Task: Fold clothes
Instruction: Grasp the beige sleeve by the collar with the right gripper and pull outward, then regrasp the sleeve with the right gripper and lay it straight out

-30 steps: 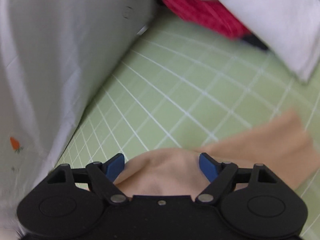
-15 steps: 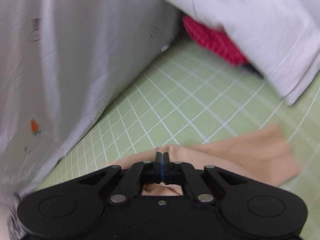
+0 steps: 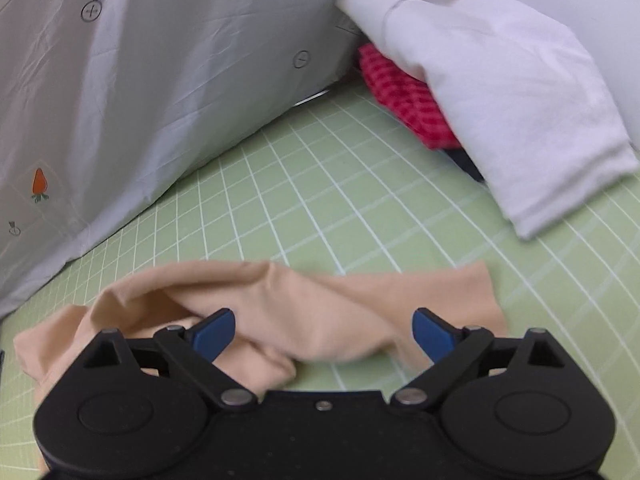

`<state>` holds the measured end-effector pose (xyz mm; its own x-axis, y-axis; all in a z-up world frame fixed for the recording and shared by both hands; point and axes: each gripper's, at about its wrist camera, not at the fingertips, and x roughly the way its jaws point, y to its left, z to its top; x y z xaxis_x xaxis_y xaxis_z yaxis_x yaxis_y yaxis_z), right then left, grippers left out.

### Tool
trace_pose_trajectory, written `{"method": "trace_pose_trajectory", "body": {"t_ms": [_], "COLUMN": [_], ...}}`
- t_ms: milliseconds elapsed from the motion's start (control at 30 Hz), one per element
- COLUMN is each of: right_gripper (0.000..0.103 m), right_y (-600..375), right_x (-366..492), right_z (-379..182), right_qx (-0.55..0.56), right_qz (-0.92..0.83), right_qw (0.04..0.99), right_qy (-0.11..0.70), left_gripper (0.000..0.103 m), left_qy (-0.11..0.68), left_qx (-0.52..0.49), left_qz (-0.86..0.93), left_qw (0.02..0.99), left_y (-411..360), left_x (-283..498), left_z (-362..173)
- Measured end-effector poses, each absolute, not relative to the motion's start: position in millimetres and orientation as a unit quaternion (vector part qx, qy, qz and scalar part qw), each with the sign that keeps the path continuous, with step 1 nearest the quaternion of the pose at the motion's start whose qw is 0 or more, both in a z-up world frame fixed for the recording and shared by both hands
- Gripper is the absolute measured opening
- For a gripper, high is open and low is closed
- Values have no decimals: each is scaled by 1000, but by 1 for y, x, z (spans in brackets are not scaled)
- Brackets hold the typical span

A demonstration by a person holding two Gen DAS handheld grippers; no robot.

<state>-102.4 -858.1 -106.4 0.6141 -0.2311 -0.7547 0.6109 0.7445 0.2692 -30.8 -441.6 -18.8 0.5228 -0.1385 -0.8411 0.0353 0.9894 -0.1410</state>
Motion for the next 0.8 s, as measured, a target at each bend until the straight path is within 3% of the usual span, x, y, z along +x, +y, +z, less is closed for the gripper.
{"method": "trace_pose_trajectory", "body": {"t_ms": [200,300,333,367,433,800], "right_gripper": [91,75,66,38,10,5], "right_y": [-870,-870,-870,-869,-868,-839], "right_x": [-56,-48,-48,-49,-53,-177], "right_z": [-126,-135,-135,-135,-132,-69], "right_qx": [206,196,192,187,181,77], "right_qz": [-172,-139,-131,-124,-123,-295], "right_qw": [869,868,871,873,879,908], "right_qy": [416,435,434,432,424,287], "left_gripper": [98,98,98,98,98,98], "left_qy": [492,499,501,502,502,477], "left_qx": [-47,-44,-43,-41,-39,-36], "left_qz": [-42,-43,-44,-45,-49,-58], "left_qw": [868,864,864,863,863,876], "left_y": [-454,-458,-460,-460,-461,-447], "left_x": [-13,-11,-11,-11,-13,-52], "left_z": [-22,-25,-26,-27,-27,-11]}}
